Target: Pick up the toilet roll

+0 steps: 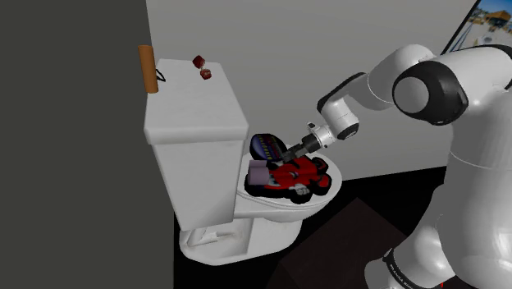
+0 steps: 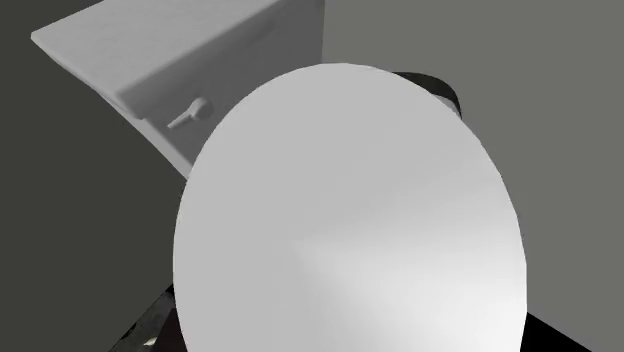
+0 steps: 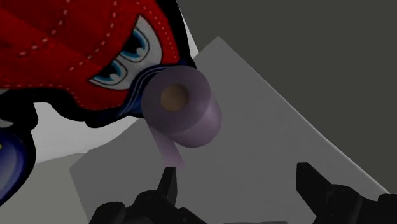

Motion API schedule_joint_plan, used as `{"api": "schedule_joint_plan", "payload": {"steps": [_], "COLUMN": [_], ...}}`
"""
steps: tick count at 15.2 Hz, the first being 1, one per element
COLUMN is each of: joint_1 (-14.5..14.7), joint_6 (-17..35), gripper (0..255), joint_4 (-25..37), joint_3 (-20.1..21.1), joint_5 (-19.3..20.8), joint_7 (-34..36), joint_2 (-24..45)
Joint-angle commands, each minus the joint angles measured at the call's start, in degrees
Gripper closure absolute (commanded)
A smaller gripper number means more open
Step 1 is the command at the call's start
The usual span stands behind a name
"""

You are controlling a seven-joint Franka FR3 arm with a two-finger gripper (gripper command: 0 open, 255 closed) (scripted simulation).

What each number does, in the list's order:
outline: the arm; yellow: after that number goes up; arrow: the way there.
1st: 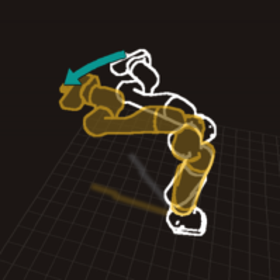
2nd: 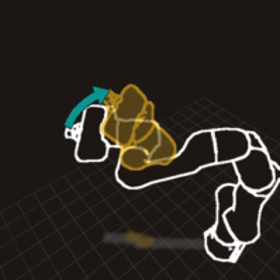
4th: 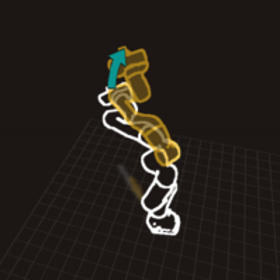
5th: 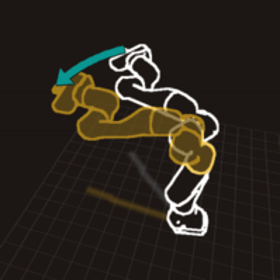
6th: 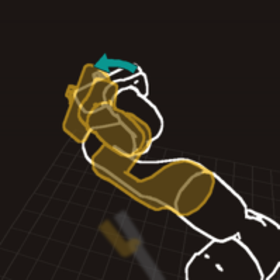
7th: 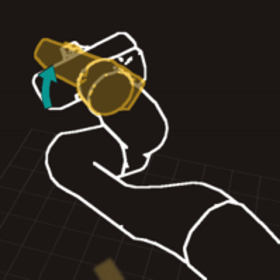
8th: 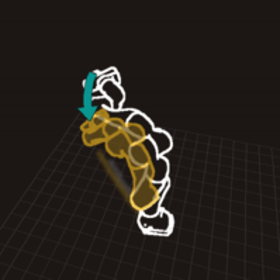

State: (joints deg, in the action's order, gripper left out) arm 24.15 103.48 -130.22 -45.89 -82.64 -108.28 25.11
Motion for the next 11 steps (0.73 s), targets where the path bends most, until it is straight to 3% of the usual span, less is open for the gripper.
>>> {"api": "schedule_joint_plan", "payload": {"steps": [1,5,11], "joint_1": [-3.80,-8.96,-10.37], "joint_6": [-5.48,-12.04,-12.36], "gripper": [0,0,0], "joint_4": [4.57,13.23,15.14], "joint_3": [3.51,9.55,11.26], "joint_5": [-4.66,-10.75,-12.65], "joint_7": [-3.44,-6.73,-8.89], "joint_2": [6.32,15.33,19.66]}}
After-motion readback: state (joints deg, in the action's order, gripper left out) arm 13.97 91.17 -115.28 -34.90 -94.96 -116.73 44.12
